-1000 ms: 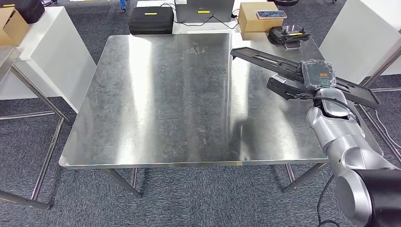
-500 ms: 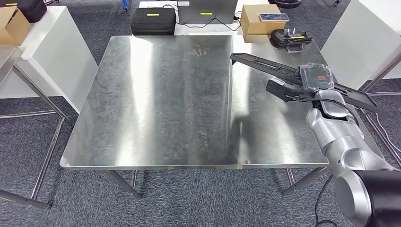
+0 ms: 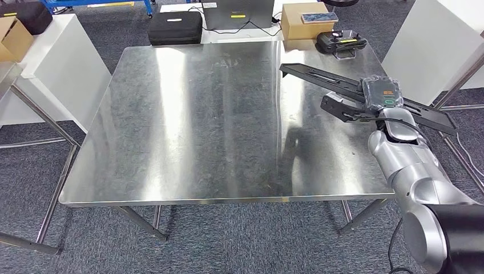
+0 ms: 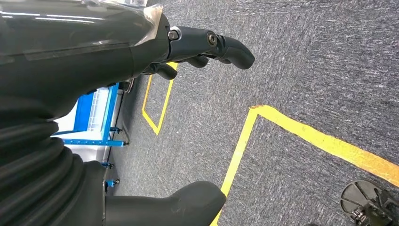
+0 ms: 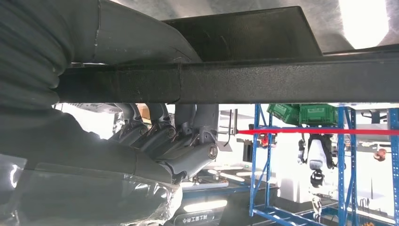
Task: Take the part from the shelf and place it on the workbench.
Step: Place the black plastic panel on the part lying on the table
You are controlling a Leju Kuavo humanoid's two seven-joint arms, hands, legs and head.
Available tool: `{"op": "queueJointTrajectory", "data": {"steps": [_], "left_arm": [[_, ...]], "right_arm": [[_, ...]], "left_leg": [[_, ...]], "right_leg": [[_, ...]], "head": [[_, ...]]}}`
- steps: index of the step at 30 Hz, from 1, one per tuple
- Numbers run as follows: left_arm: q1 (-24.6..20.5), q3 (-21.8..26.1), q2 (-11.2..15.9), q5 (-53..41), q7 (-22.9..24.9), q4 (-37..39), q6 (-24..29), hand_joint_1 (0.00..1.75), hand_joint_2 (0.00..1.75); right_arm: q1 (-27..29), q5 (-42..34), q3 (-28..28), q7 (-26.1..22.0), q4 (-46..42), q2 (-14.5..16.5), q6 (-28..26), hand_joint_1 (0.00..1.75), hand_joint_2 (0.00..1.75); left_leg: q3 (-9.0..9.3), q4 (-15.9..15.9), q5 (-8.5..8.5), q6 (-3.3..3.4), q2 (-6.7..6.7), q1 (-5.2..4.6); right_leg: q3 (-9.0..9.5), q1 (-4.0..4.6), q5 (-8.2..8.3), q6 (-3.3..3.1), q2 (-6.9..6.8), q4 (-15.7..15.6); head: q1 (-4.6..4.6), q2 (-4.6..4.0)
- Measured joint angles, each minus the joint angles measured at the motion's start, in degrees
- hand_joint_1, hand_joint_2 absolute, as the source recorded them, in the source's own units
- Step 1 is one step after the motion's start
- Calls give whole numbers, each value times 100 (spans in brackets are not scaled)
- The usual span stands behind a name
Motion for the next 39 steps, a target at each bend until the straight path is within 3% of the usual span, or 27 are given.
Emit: {"op": "queueJointTrajectory", "data": {"steps": [3, 4, 7, 9, 14, 20, 30, 39], "left_arm": [[0, 10, -2, 0, 0, 0, 2, 0, 175], [0, 11, -2, 0, 0, 0, 2, 0, 175], [0, 11, -2, 0, 0, 0, -1, 0, 175], [0, 11, -2, 0, 1, 0, -3, 0, 175], [0, 11, -1, 0, 26, 0, -4, 0, 175], [0, 11, 0, 0, 40, 0, -4, 0, 175], [0, 11, -7, 0, 72, 0, 7, 0, 175], [1, 4, -20, 0, 61, 0, 18, 0, 175]], "right_arm": [[0, 0, 0, 9, 0, 9, 8, 175, 175], [-1, 1, 0, 12, 0, 10, 10, 175, 175], [-1, 5, 0, 15, 0, 11, 17, 175, 175], [-1, 15, 0, 14, 0, 12, 20, 175, 175], [-2, 38, 0, 3, -2, 25, 0, 175, 175], [-2, 110, 0, 60, -1, 35, -72, 175, 175], [-2, 423, 14, 255, -1, 122, -229, 175, 175], [2, 797, 221, 264, 0, 498, -716, 175, 175]], "left_leg": [[0, -6, 1, -28, 1, 1], [1, -9, 0, -64, 1, 3], [2, -19, -11, -256, 1, 15], [2, -21, -16, -323, 1, 13], [0, -18, -20, -320, -1, -51], [-19, -2, -15, -268, -2, -110], [-34, 11, -14, -243, -3, -119], [-34, 12, -13, -242, -2, -119]], "right_leg": [[-1, 12, -8, -12, -1, 2], [-1, 15, -10, -15, -1, 2], [-7, 18, -15, -23, -2, 5], [-9, 19, -16, -24, -2, 5], [-9, 18, -17, -21, -11, 3], [-6, 13, -12, -13, -14, 2], [6, 7, 4, 12, -15, -31], [6, 8, 5, 13, -15, -34]], "head": [[1, 0], [1, 0], [3, 0], [3, 0], [4, 0], [4, 0], [5, 0], [4, 0]]}}
